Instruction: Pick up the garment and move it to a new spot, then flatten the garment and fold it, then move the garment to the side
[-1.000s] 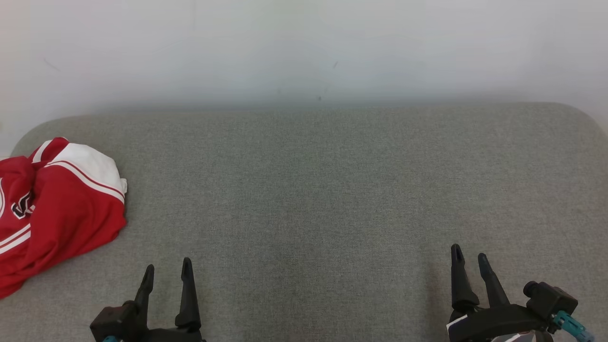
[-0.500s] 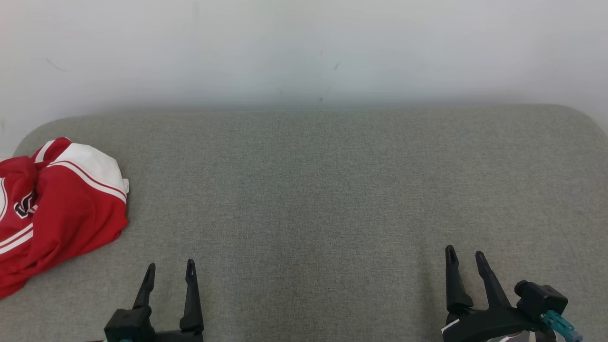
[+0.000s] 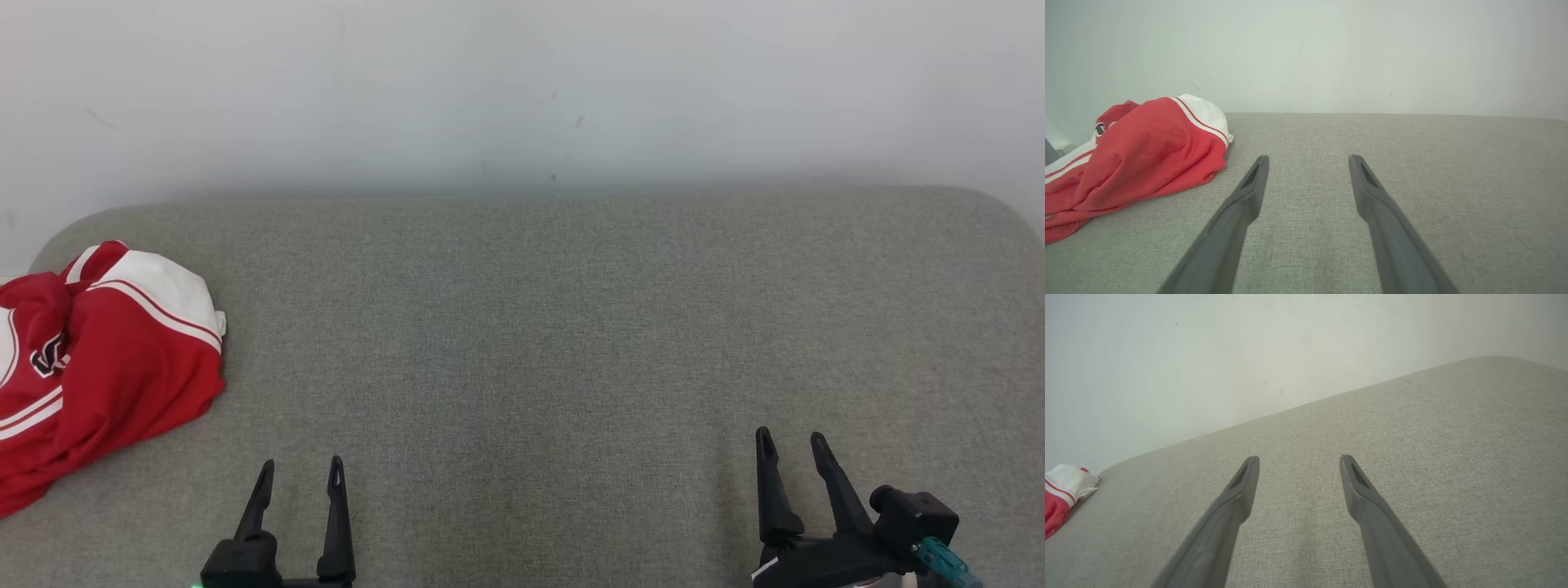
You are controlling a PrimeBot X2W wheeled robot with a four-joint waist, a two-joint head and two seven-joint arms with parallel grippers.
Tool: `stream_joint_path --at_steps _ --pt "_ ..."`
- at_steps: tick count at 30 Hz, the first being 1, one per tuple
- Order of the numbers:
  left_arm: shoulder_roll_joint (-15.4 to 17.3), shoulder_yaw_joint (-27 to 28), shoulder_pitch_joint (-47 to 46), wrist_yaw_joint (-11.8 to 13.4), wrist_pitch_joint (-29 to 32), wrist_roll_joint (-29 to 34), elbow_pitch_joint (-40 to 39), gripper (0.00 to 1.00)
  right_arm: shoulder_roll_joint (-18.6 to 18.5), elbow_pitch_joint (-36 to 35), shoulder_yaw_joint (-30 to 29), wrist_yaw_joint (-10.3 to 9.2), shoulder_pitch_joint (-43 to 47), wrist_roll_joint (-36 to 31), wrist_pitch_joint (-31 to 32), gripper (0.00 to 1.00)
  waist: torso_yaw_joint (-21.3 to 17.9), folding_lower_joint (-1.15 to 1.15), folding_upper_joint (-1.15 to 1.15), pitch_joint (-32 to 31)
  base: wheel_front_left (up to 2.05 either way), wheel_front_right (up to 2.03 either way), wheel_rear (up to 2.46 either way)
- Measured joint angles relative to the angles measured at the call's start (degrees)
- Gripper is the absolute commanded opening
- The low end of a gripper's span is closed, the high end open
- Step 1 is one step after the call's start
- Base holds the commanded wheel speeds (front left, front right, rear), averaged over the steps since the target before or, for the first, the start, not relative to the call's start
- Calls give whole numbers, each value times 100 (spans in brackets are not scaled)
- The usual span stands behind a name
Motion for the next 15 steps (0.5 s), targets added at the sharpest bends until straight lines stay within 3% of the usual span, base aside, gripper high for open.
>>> stream_joint_path --at_steps 15 --pt "-75 75 -32 -88 -156 421 276 100 -4 111 31 1 -2 -645 -167 100 34 0 0 22 0 0 0"
